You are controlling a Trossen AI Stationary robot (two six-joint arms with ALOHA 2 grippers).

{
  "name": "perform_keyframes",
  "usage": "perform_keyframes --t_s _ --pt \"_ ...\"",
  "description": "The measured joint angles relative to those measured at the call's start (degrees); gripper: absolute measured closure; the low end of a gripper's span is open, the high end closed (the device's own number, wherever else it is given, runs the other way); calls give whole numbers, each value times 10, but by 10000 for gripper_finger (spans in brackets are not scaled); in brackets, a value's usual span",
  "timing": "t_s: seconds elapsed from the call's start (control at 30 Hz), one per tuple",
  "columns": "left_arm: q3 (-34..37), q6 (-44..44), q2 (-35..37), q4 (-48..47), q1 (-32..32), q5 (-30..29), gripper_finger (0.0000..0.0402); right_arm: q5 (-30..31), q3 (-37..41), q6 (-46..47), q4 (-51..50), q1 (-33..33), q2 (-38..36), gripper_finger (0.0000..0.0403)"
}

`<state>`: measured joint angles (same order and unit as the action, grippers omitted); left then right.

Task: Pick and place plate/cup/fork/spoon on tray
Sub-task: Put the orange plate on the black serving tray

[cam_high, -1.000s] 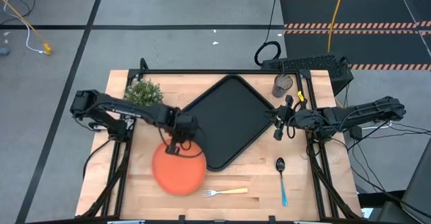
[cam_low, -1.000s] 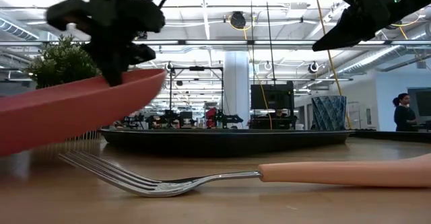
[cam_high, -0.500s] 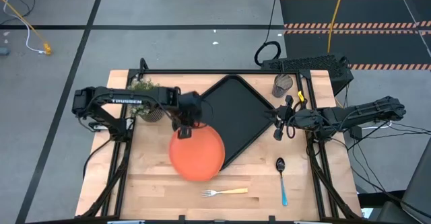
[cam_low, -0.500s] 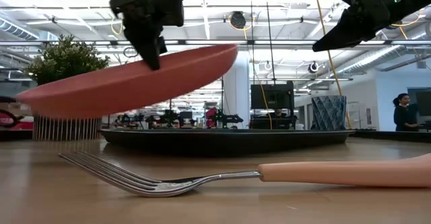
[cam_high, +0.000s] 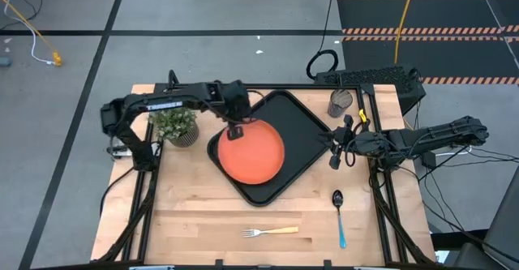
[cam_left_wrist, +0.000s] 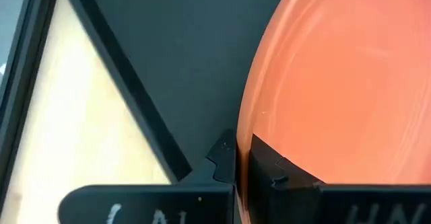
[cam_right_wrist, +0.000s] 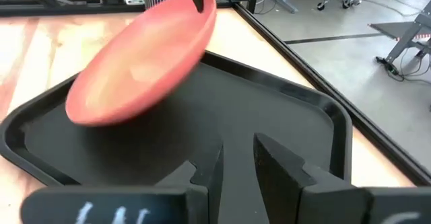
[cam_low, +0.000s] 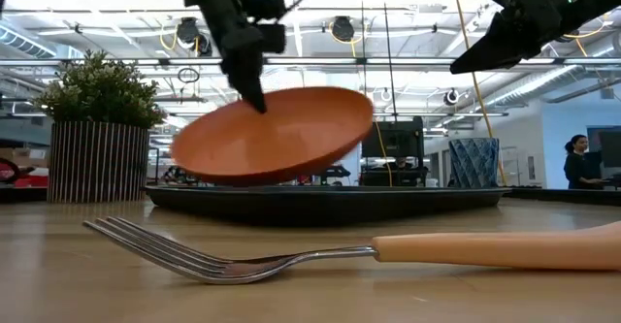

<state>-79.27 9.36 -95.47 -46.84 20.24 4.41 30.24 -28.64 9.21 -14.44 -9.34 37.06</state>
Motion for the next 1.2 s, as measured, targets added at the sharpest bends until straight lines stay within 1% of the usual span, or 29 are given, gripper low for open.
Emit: perform_keyframes --t_s 0.2,0.43,0.67,0.9,1.2 --pt "-85 38 -102 -27 2 1 396 -2 0 15 -7 0 0 325" --pt "-174 70 -187 -26 8 3 396 -2 0 21 -19 0 0 325" --pt "-179 93 -227 -30 7 9 397 -3 0 43 -54 0 0 325" --pt "-178 104 -232 9 6 8 395 -3 0 51 -56 0 0 325" --pt "-178 101 -233 18 6 -10 320 -3 0 51 -56 0 0 325"
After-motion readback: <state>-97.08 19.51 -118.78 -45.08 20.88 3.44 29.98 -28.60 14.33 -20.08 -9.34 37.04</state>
